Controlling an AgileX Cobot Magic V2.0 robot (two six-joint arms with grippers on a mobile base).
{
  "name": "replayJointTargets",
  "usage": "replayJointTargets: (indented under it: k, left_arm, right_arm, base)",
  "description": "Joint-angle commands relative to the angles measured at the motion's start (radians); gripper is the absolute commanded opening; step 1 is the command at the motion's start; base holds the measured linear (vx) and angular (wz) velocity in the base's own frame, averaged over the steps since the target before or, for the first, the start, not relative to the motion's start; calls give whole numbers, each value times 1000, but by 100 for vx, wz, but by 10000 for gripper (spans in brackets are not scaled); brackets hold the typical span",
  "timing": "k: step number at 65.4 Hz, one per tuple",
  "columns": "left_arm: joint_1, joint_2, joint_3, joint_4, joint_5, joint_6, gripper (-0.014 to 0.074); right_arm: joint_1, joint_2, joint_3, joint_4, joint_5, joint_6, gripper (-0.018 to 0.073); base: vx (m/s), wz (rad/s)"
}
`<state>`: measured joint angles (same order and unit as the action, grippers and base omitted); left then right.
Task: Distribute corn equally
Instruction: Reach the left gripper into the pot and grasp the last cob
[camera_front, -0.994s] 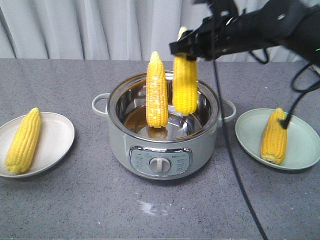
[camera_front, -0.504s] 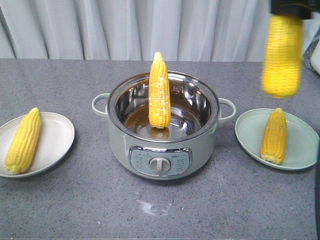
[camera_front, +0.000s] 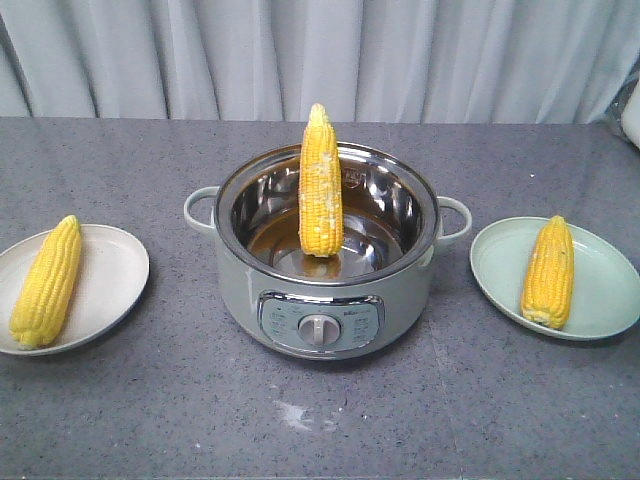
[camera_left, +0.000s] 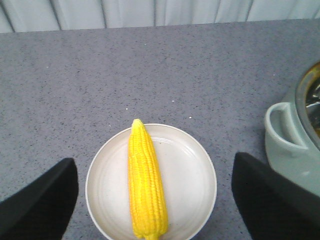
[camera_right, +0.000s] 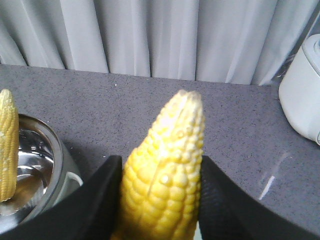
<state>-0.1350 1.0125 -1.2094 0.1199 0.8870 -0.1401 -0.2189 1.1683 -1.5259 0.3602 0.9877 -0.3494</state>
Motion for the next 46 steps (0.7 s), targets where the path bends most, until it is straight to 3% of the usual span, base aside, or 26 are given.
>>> replayJointTargets:
  k: [1,9,17,46]
  left_arm:
    - [-16,-5,-28,-85,-65,67,589]
    - [-60,41,-65,-221,-67,164,589]
    - [-111,118,-119,-299,-71,211,589]
    - [-368,503,-413,-286,-74,196,589]
  right_arm:
    - [-7,-18,-21,20,-69,-3,62]
    - [-7,-17,-21,20,-66,-3,62]
    - [-7,-17,-21,20,-55,-3,62]
    - [-7,-16,-21,20,-43,-3,62]
  base:
    - [0,0]
    - [0,0]
    - [0,0]
    - [0,0]
